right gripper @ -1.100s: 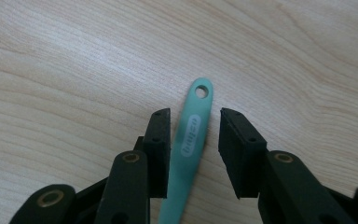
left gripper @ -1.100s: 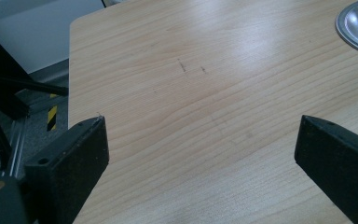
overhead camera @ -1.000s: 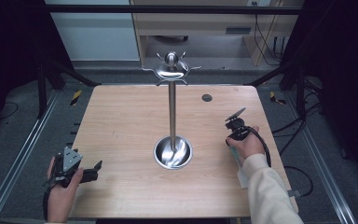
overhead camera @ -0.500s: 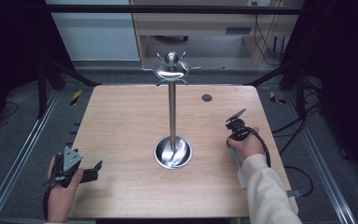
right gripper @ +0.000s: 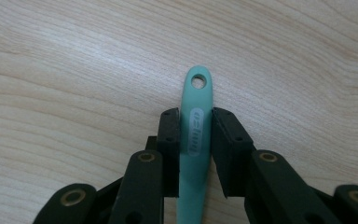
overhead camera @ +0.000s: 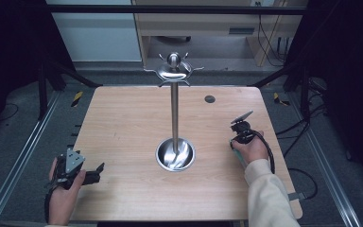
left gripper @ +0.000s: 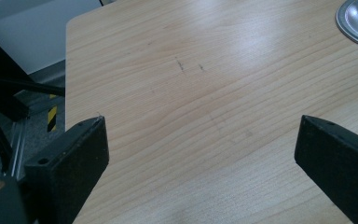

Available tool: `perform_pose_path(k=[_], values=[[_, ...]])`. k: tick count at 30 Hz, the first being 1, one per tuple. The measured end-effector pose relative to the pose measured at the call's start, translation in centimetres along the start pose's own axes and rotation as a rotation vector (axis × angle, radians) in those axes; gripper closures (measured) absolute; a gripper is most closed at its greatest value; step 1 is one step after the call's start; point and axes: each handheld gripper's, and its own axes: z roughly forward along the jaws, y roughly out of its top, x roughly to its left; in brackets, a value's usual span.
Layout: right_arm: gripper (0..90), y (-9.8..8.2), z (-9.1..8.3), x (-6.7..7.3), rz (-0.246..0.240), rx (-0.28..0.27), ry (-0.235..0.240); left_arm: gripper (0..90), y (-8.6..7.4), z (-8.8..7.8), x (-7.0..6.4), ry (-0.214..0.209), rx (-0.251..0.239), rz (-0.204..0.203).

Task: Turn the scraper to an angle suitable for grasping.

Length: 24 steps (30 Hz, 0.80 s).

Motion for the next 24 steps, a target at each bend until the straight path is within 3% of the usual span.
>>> perform_pose_path(k=[5,12,17,24], values=[[74.1,0.1,-2.3,0.8,-0.047,-0.083,0.01,2.6,-0.1,0.2,-0.1,0.0,0.011,0.0],[74.2,-0.8,-6.7,1.2,-0.035,-0.244,0.053,2.6,0.0,0.1,-0.1,0.003,0.004,0.002],[74.3,-1.5,-8.5,0.8,-0.014,-0.311,0.048,2.6,0.0,0.1,0.0,-0.004,-0.001,-0.002],[74.4,-1.6,-11.3,1.4,-0.047,-0.389,0.032,2.6,0.1,0.3,-0.2,-0.005,0.007,0.013]])
